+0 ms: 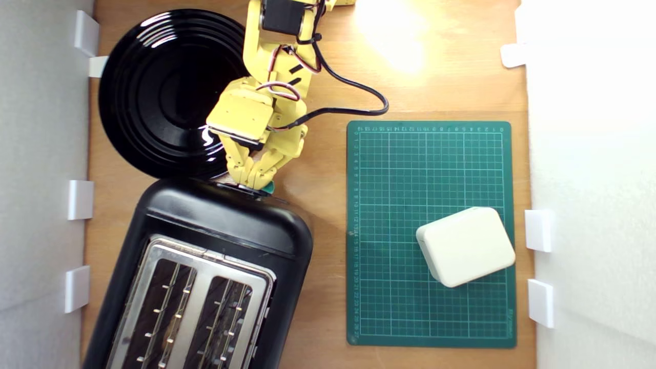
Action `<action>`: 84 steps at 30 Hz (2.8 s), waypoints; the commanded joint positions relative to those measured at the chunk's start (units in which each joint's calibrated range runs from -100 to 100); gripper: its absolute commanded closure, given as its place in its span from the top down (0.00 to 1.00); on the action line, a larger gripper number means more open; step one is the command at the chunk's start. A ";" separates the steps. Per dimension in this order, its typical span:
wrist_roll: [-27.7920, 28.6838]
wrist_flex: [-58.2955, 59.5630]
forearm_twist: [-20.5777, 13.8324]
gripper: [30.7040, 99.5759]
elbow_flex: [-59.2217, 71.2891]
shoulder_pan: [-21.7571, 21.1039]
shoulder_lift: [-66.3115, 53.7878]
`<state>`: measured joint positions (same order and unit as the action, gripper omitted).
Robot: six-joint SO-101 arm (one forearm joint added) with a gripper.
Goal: Start toaster
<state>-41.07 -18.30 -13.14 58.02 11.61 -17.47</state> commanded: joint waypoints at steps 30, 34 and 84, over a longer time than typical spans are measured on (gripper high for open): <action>1.26 -0.16 -0.18 0.01 3.36 -3.36 9.97; 1.36 -1.70 -0.18 0.01 1.64 -3.20 9.64; 3.61 -23.29 -2.05 0.01 -31.53 -2.64 -16.34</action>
<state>-37.09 -42.21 -15.36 29.84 9.08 -26.14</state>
